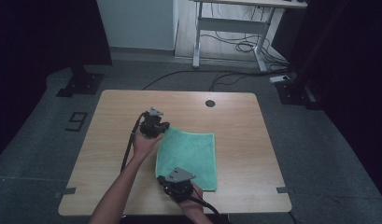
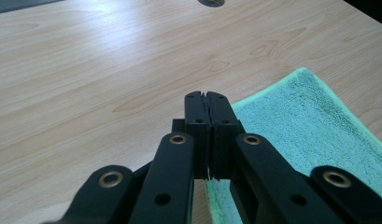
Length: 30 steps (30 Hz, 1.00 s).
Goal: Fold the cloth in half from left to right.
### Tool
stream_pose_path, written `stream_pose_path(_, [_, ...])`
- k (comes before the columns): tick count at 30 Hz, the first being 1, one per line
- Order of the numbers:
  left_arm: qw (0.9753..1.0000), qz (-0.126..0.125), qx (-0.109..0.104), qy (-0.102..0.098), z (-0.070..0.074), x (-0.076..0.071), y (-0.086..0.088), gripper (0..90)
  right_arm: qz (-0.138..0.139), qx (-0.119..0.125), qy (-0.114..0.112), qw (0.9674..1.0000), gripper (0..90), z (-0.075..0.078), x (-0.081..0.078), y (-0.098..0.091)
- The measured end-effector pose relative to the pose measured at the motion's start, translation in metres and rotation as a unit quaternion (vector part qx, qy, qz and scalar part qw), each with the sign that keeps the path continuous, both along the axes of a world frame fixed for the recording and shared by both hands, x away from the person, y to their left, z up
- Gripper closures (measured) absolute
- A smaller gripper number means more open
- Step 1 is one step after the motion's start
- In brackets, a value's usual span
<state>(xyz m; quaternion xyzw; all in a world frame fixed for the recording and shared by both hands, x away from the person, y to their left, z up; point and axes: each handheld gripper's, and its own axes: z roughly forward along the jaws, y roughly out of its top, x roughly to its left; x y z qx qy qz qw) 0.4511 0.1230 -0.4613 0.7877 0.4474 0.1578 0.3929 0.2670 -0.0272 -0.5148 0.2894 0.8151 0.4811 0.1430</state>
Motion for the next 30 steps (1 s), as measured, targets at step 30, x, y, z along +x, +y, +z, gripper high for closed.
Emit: stream_pose_path(30, [0.9999,0.013,-0.008,0.001,0.013,-0.008,0.021,88.4,0.015,0.004,-0.008,0.9999,87.3,0.008,-0.003,0.021])
